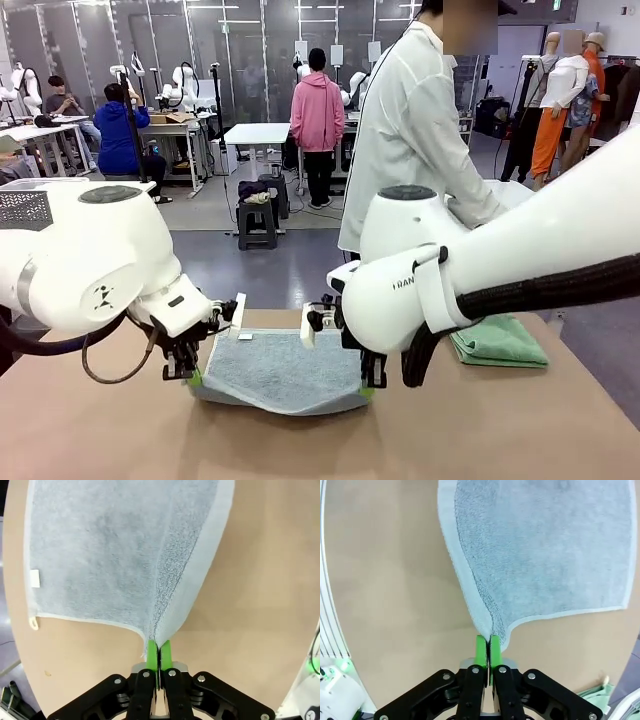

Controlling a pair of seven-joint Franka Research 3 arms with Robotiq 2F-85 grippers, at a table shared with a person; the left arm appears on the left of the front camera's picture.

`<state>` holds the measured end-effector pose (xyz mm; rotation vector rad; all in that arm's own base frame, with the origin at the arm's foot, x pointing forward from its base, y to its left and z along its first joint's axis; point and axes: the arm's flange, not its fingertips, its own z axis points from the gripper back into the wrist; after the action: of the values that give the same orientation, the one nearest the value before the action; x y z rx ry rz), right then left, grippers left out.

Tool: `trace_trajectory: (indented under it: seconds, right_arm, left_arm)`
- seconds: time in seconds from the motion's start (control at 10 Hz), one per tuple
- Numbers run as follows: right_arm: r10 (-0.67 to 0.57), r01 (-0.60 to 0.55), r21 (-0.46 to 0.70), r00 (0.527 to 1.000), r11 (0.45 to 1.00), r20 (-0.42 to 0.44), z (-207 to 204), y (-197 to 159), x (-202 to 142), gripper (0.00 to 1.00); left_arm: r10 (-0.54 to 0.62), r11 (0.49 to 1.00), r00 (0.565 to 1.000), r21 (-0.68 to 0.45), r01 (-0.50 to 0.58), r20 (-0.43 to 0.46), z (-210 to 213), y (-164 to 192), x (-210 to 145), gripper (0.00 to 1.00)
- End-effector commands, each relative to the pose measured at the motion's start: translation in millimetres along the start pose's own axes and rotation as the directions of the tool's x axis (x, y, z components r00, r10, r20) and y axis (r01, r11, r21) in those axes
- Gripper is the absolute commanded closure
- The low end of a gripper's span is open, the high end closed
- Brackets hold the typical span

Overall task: Fold the towels and place them in the basket.
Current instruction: When a person lays out a Towel with hook on the table, fold it in half twice.

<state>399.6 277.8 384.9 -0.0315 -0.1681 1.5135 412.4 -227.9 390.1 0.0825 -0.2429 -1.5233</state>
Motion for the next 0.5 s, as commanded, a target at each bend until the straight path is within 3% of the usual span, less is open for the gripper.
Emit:
trace_trajectory:
  seconds: [0.0, 0.2, 0.4]
  right_arm:
    - [0.018, -0.018, 0.001, 1.0, 1.0, -0.01, 7, -14, 6, 0.96]
    - [0.009, -0.009, -0.019, 1.0, 1.0, -0.001, 12, -23, 11, 0.96]
    - [0.003, -0.003, -0.015, 1.0, 1.0, 0.014, 14, -15, 11, 0.96]
  left_arm:
    - [-0.028, 0.999, 0.999, -0.02, 0.028, -0.015, 6, 18, 2, 0.97]
    - [-0.013, 1.0, 1.0, -0.002, 0.013, -0.025, 10, 29, 5, 0.97]
    - [0.0, 1.0, 1.0, 0.001, 0.0, 0.0, 7, 14, 4, 0.97]
